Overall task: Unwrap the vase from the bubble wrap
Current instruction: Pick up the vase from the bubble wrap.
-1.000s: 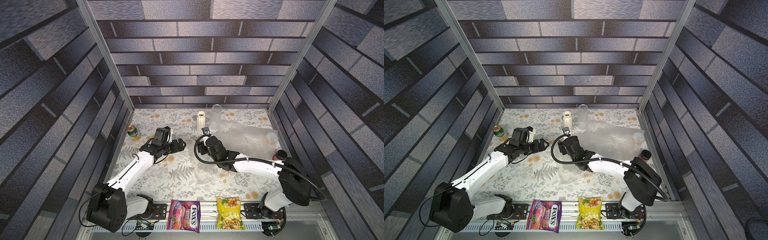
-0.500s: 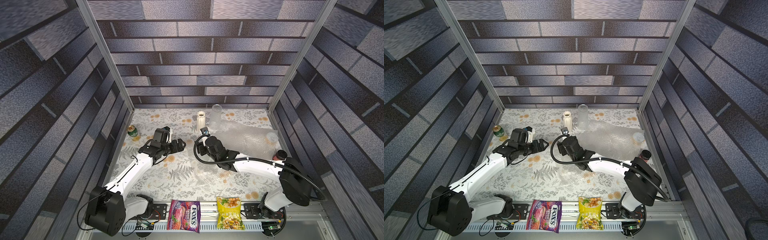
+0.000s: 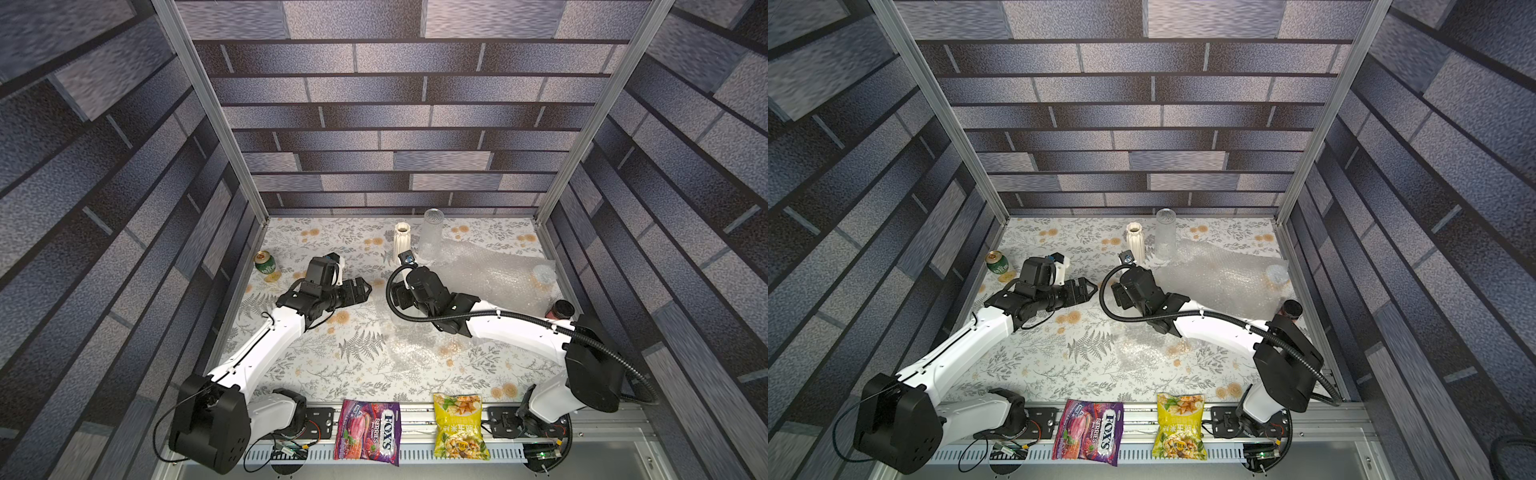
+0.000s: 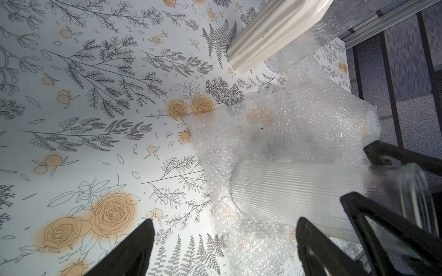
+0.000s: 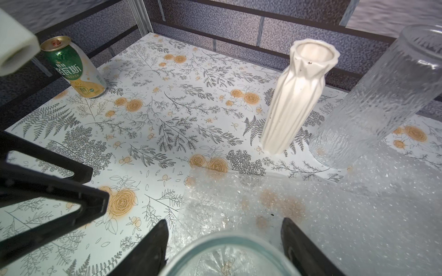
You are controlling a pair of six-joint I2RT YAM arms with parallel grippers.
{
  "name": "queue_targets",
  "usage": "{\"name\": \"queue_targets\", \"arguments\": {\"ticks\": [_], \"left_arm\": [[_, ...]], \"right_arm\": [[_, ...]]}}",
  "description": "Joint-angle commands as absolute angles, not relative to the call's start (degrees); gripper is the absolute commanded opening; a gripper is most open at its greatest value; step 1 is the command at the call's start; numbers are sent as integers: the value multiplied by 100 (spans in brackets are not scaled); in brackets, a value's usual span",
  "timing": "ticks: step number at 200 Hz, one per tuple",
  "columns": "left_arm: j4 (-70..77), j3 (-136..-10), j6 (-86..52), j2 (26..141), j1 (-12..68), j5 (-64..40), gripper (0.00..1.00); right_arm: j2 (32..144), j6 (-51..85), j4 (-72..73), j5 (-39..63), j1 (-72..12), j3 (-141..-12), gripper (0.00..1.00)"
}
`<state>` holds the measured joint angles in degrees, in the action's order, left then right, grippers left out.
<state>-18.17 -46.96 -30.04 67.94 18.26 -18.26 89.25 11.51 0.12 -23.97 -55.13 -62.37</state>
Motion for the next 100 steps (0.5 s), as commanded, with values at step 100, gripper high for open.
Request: {"name": "queue_targets", "arguments": {"ticks": [100], "left_arm": [[-2320,-4884,-2836,6397,1700,-1856,95]], "right_arm": [[9274,1310,-3427,-1789,-5576,-8440,77]]}}
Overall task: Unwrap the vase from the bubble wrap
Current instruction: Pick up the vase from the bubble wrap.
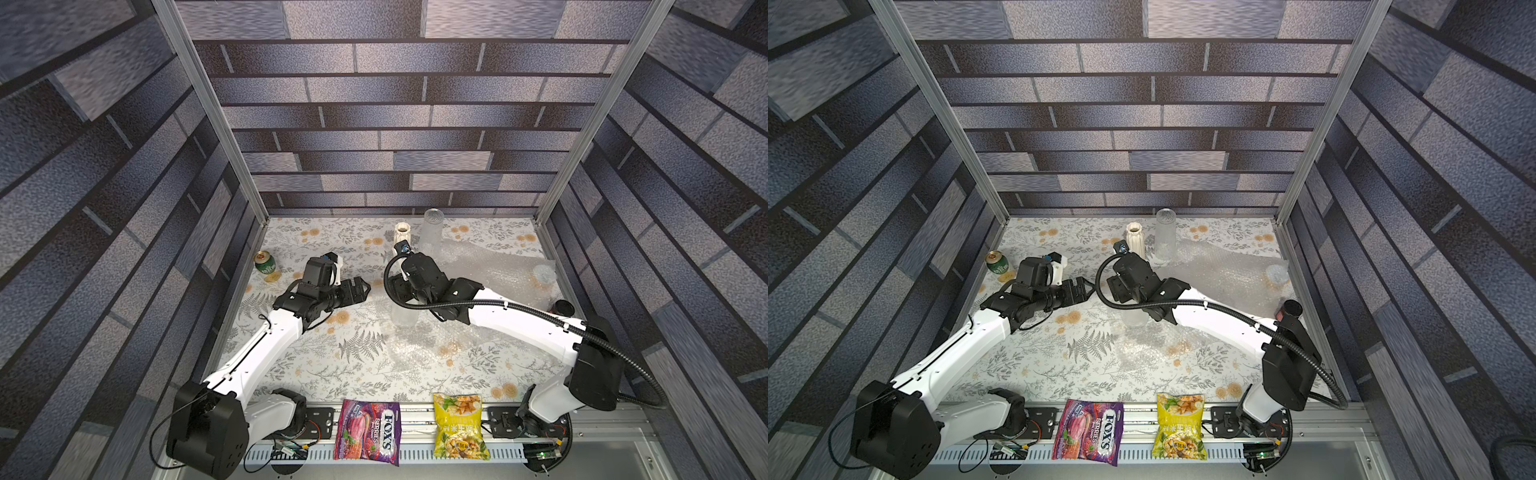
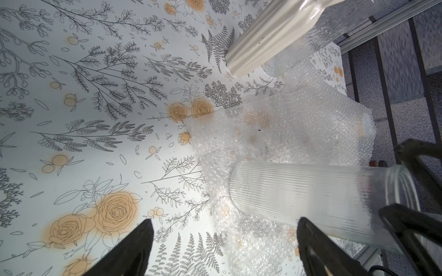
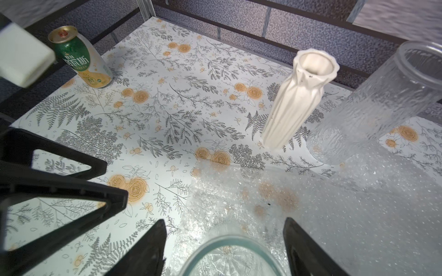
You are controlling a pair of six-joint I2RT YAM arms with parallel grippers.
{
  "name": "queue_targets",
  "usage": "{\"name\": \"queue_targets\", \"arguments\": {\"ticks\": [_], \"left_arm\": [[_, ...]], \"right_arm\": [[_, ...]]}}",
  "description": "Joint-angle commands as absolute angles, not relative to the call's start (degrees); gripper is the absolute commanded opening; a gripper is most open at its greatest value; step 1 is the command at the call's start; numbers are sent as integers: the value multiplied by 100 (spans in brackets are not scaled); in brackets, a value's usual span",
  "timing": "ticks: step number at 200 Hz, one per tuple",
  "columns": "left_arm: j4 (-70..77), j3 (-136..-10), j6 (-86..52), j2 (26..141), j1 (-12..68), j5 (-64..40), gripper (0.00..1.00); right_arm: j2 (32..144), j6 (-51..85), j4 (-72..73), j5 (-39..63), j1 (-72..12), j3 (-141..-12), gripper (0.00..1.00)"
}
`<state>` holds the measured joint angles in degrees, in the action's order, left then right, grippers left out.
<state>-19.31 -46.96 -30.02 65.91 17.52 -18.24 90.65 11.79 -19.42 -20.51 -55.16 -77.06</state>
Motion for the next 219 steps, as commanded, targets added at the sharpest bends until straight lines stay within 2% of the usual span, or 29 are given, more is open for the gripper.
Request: {"name": "queue_targets", "arguments": {"ticks": [1,35,110,219], "left_arm": [[-2338,-4894,-2838,6394,1703,-1855,95],[-2772,-5152,-2750,6272,1686,-1785,95],[-2874,-5125,-2732,6135,1659,-1749,95],[-2780,-5054,-2746,6161,1618,-1800,95]], "right_arm": [[9282,1314,-3471,-1787,-5574,-8470,77],[9632,1497,-4562,-1774,-5573,-9140,78],[9834,1663,-4975,-2086,-5571,-9480,78],[9268,1456,-4506,-1986,-5566,-9171,78]]}}
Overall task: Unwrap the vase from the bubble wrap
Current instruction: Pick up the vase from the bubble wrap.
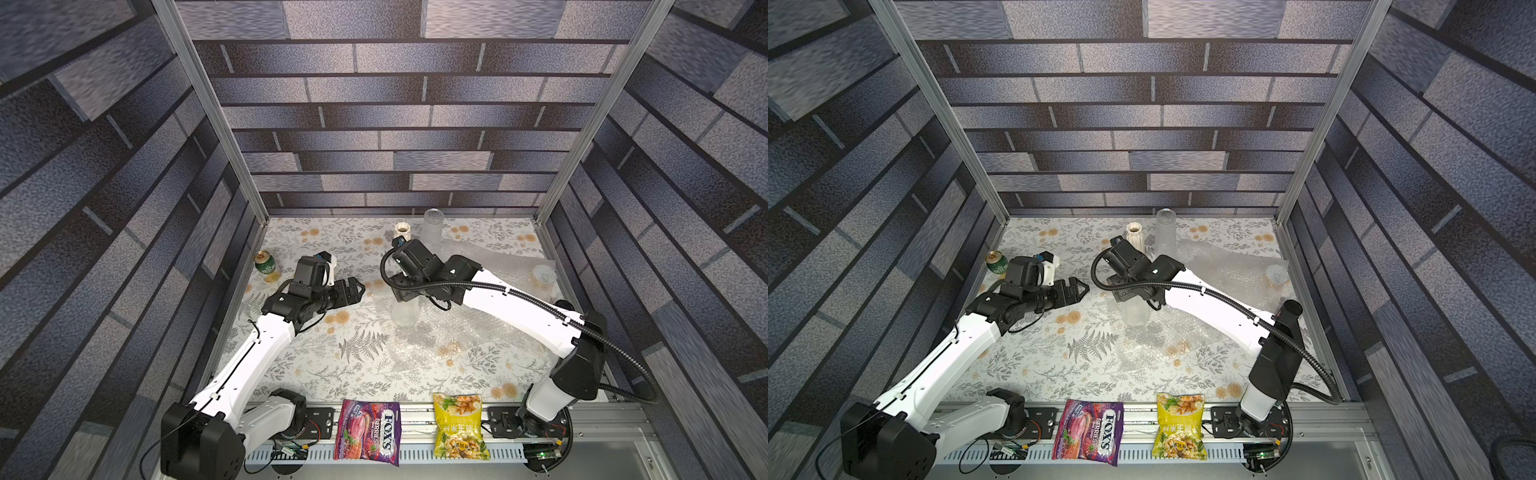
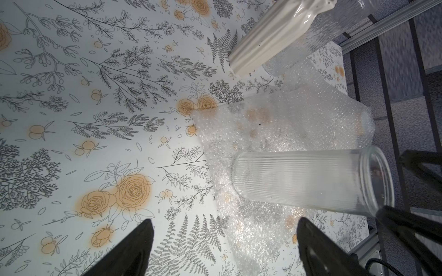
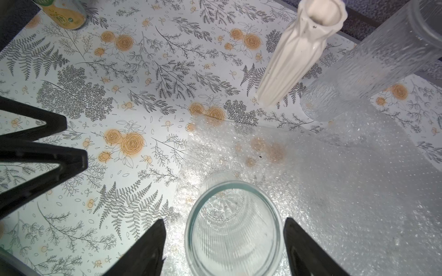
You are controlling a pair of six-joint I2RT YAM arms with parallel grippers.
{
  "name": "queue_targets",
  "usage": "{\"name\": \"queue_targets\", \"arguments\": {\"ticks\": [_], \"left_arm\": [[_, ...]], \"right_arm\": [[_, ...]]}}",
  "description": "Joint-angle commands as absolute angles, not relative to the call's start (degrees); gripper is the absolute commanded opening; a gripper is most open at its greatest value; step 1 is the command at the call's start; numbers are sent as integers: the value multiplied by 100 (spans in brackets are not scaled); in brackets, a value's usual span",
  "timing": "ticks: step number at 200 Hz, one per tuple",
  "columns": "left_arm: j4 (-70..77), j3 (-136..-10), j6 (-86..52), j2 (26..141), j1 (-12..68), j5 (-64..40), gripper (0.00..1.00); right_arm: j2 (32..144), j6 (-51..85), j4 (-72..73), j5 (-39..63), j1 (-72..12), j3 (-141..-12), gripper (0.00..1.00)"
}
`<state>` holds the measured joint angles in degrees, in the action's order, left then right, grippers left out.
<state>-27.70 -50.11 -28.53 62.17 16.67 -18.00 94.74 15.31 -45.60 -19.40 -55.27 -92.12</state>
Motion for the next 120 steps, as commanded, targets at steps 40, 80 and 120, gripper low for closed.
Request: {"name": "queue_targets", "arguments": {"ticks": [40,80,120], "left_arm": [[-2816,-5062,-2737,6119,1616,-1810,95],[-2839,-5045,-2718,6047,1570,-1810,95],[-2855,-5010,-2707,5994,1499,-1839,95]], "right_arm": [[9700,1509,-5150,-2070,-5564,-9651,85],[9980,1505,-5344,-2046,-5547,-9905,86],[10189,1557,-5509,-2096,-5443,-10089,90]]}}
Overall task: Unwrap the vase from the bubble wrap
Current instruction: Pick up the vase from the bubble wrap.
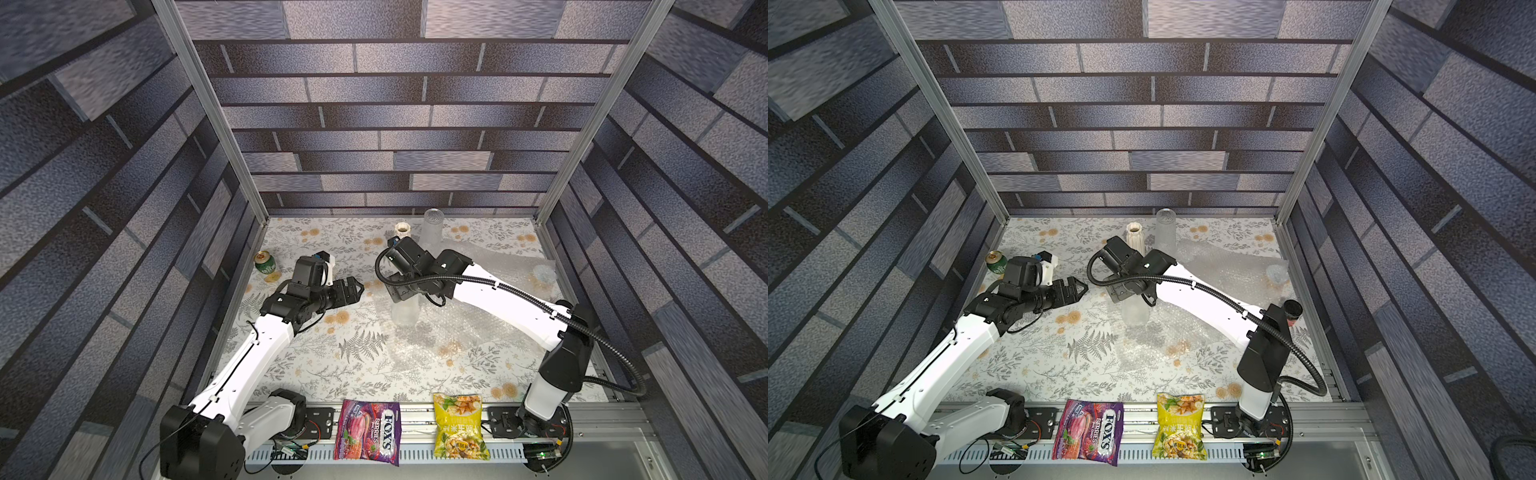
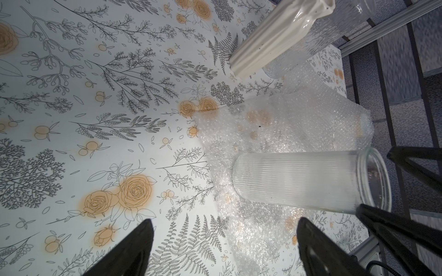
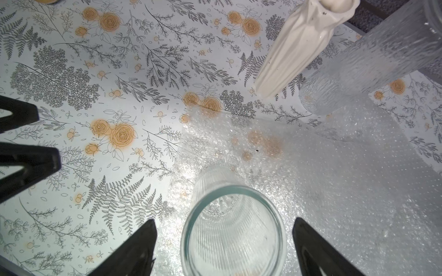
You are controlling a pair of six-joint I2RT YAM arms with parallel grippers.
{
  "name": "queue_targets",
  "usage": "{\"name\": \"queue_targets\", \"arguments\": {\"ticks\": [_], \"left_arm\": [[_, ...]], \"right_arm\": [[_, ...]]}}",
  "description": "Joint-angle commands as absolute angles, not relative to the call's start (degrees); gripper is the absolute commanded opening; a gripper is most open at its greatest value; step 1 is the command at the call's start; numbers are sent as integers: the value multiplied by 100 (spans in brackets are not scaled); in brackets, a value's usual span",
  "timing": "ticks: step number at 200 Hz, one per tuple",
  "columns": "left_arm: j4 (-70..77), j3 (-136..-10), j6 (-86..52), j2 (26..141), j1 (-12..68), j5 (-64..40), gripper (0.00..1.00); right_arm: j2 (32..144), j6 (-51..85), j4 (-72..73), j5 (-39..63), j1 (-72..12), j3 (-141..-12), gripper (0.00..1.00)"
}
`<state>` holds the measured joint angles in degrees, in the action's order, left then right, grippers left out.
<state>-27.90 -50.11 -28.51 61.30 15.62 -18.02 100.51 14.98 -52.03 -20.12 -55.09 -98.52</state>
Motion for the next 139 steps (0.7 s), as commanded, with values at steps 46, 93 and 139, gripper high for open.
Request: {"name": "queue_targets", "arguments": {"ticks": [46,93,139], "left_arm": [[-2843,-4983,-2696,5989,1440,-1898,95],[-2839,-5025,-2643,6055,1441,-1816,94],[-2936,-5297,-2496,6168,1433,-1723,94]], "right_arm": [[10371,1633,-5588,-1759,-5307,-10151,90],[10354,1724,-5677,-1598,-5217,-10116,88],[10415,1768,-5862,-1587,-5174,-10189,87]]}}
